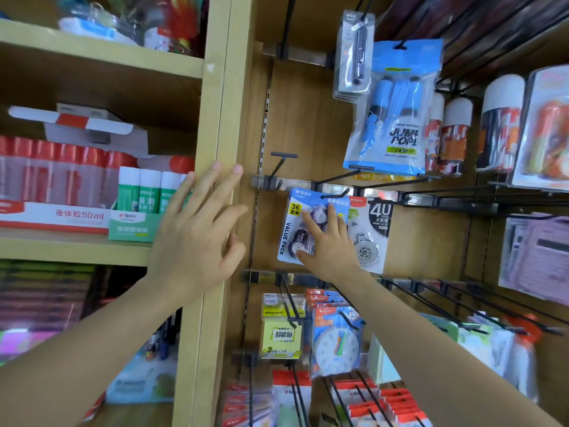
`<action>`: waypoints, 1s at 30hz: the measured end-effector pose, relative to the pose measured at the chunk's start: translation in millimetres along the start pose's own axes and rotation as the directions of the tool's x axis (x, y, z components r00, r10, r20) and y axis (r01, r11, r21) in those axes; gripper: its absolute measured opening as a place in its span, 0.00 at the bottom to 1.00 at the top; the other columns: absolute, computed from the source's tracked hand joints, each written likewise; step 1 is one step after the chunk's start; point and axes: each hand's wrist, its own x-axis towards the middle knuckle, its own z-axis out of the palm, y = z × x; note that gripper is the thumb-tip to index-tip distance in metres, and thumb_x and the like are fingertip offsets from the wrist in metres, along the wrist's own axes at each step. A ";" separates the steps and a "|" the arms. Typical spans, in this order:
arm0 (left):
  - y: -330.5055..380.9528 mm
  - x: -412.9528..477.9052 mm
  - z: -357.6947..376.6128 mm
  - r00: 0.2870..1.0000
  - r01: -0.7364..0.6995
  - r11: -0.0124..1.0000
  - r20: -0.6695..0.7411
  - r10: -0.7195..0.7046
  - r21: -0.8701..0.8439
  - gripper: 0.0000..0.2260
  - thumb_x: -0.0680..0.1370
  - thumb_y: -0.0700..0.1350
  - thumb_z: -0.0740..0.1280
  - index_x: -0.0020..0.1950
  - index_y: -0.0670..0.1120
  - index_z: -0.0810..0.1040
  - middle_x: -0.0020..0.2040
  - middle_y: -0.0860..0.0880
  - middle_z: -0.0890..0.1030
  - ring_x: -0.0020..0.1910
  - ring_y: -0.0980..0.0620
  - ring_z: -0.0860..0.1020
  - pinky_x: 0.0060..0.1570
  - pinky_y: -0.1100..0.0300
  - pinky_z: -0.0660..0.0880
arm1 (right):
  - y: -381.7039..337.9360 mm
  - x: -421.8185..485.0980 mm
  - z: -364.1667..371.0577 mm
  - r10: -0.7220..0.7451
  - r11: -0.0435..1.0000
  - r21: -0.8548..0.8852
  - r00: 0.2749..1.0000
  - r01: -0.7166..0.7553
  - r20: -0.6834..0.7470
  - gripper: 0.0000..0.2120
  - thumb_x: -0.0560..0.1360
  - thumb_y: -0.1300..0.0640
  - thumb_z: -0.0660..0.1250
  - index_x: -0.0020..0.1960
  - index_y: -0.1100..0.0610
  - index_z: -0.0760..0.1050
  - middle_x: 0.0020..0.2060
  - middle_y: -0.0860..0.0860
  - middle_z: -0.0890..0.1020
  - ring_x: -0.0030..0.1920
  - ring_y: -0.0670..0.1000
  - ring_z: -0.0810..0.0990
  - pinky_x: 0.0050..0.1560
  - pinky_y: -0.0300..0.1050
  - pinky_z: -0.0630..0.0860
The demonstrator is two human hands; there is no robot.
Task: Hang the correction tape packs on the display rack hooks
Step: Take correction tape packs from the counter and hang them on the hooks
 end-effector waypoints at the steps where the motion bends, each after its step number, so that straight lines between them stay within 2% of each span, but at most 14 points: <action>1: -0.1 -0.3 -0.1 1.000 -0.003 1.000 0.001 0.003 0.001 0.16 0.74 0.45 0.65 0.59 0.44 0.83 0.80 0.45 0.62 0.81 0.43 0.56 0.78 0.41 0.54 | 2.1 1.9 -1.4 -0.006 1.000 0.024 1.000 0.006 0.029 0.41 0.74 0.41 0.68 0.79 0.39 0.49 0.80 0.57 0.41 0.78 0.65 0.48 0.72 0.63 0.62; 4: -0.3 -0.5 -1.2 1.000 -0.006 1.000 0.011 0.006 -0.003 0.16 0.74 0.45 0.64 0.58 0.43 0.83 0.80 0.45 0.62 0.81 0.43 0.57 0.78 0.41 0.55 | 9.9 3.1 -15.8 -0.049 0.996 0.078 0.991 0.040 0.123 0.40 0.74 0.41 0.69 0.79 0.40 0.52 0.80 0.58 0.41 0.78 0.66 0.48 0.74 0.61 0.58; 6: 0.0 -0.9 -2.2 1.000 -0.001 1.000 0.013 0.001 -0.007 0.16 0.74 0.45 0.64 0.59 0.43 0.83 0.80 0.45 0.62 0.81 0.43 0.56 0.78 0.41 0.55 | 11.6 -3.1 -32.2 -0.064 0.986 0.159 0.987 0.040 0.149 0.36 0.76 0.44 0.69 0.79 0.43 0.57 0.80 0.59 0.44 0.78 0.64 0.53 0.74 0.57 0.59; 10: -0.3 -0.2 -5.7 0.999 0.007 1.000 0.044 -0.006 -0.022 0.16 0.74 0.45 0.67 0.60 0.44 0.82 0.81 0.45 0.61 0.81 0.44 0.55 0.79 0.41 0.52 | 5.3 -37.2 -58.0 -0.130 0.958 0.271 0.984 0.092 0.126 0.27 0.77 0.48 0.69 0.74 0.49 0.69 0.78 0.53 0.61 0.76 0.55 0.64 0.70 0.49 0.65; 13: 2.3 2.0 -10.4 0.995 0.030 0.999 0.091 -0.027 -0.035 0.17 0.74 0.46 0.68 0.62 0.45 0.81 0.82 0.46 0.58 0.82 0.45 0.51 0.80 0.43 0.48 | -1.5 -76.3 -69.4 -0.168 0.932 0.341 0.981 0.126 0.097 0.19 0.76 0.51 0.70 0.67 0.50 0.77 0.64 0.50 0.79 0.66 0.51 0.75 0.63 0.44 0.70; 15: 6.3 0.6 -13.6 0.992 0.061 0.996 0.118 -0.053 -0.061 0.19 0.74 0.47 0.68 0.64 0.47 0.80 0.82 0.46 0.57 0.82 0.45 0.50 0.80 0.43 0.47 | -6.8 -104.7 -79.1 -0.176 0.910 0.398 0.978 0.120 0.109 0.15 0.76 0.51 0.70 0.62 0.50 0.80 0.52 0.44 0.83 0.54 0.47 0.79 0.54 0.41 0.72; 16: 10.4 -2.4 -15.5 0.991 0.084 0.991 0.116 -0.072 -0.101 0.19 0.73 0.47 0.68 0.65 0.47 0.79 0.82 0.46 0.58 0.82 0.45 0.51 0.80 0.44 0.48 | -9.0 -119.1 -82.8 -0.174 0.899 0.423 0.979 0.116 0.102 0.14 0.76 0.51 0.71 0.61 0.50 0.81 0.50 0.44 0.84 0.52 0.46 0.80 0.53 0.41 0.73; 18: 23.0 -16.8 -22.2 0.990 0.133 0.961 0.071 -0.119 -0.242 0.18 0.72 0.47 0.66 0.62 0.47 0.81 0.77 0.46 0.69 0.79 0.45 0.63 0.78 0.45 0.56 | -11.4 -149.5 -84.5 -0.147 0.877 0.470 0.987 0.097 0.070 0.15 0.75 0.49 0.72 0.60 0.50 0.82 0.54 0.45 0.85 0.55 0.45 0.80 0.55 0.40 0.73; 20: 40.9 -45.3 -31.0 0.989 0.149 0.915 0.038 -0.145 -0.375 0.14 0.72 0.46 0.66 0.55 0.47 0.84 0.64 0.48 0.82 0.66 0.46 0.77 0.68 0.52 0.66 | -11.8 -181.8 -78.3 -0.142 0.852 0.516 0.988 0.091 0.061 0.14 0.74 0.49 0.72 0.59 0.51 0.83 0.53 0.44 0.85 0.55 0.42 0.79 0.55 0.35 0.72; 21: 51.6 -64.5 -35.4 0.990 0.141 0.895 0.056 -0.129 -0.422 0.13 0.72 0.46 0.66 0.52 0.47 0.84 0.57 0.49 0.84 0.59 0.47 0.79 0.62 0.56 0.67 | -11.2 -198.3 -72.2 -0.142 0.836 0.544 0.986 0.074 0.085 0.13 0.74 0.50 0.72 0.57 0.51 0.83 0.52 0.44 0.85 0.54 0.42 0.80 0.55 0.35 0.73; 24: 86.1 -133.1 -45.3 0.982 0.140 0.838 0.182 -0.049 -0.528 0.09 0.72 0.44 0.67 0.49 0.46 0.85 0.45 0.51 0.85 0.48 0.50 0.79 0.53 0.58 0.68 | -7.5 -251.5 -45.1 -0.110 0.797 0.604 0.980 -0.015 0.169 0.09 0.73 0.50 0.72 0.51 0.51 0.84 0.44 0.47 0.87 0.45 0.44 0.84 0.49 0.45 0.80; 26: 108.9 -186.2 -48.4 0.957 0.204 0.786 0.290 -0.033 -0.584 0.08 0.73 0.44 0.67 0.47 0.46 0.84 0.43 0.53 0.84 0.45 0.50 0.79 0.49 0.56 0.71 | -6.0 -289.5 -23.3 -0.080 0.785 0.617 0.976 -0.065 0.205 0.08 0.72 0.49 0.71 0.49 0.50 0.84 0.42 0.44 0.86 0.43 0.43 0.84 0.47 0.43 0.79; 28: 131.1 -244.1 -50.5 0.885 0.341 0.729 0.463 -0.037 -0.593 0.07 0.74 0.44 0.68 0.48 0.49 0.84 0.43 0.55 0.84 0.44 0.52 0.80 0.48 0.54 0.73 | -5.7 -329.4 -2.5 -0.050 0.769 0.624 0.960 -0.138 0.275 0.05 0.72 0.54 0.72 0.48 0.51 0.84 0.42 0.44 0.86 0.42 0.43 0.83 0.45 0.40 0.78; 30: 151.5 -300.3 -53.3 0.773 0.486 0.682 0.633 -0.043 -0.547 0.06 0.75 0.46 0.70 0.50 0.52 0.84 0.44 0.58 0.84 0.45 0.55 0.81 0.50 0.52 0.75 | -5.7 -368.2 17.9 -0.039 0.779 0.597 0.936 -0.192 0.351 0.03 0.72 0.56 0.71 0.44 0.54 0.83 0.38 0.47 0.85 0.39 0.46 0.82 0.41 0.41 0.76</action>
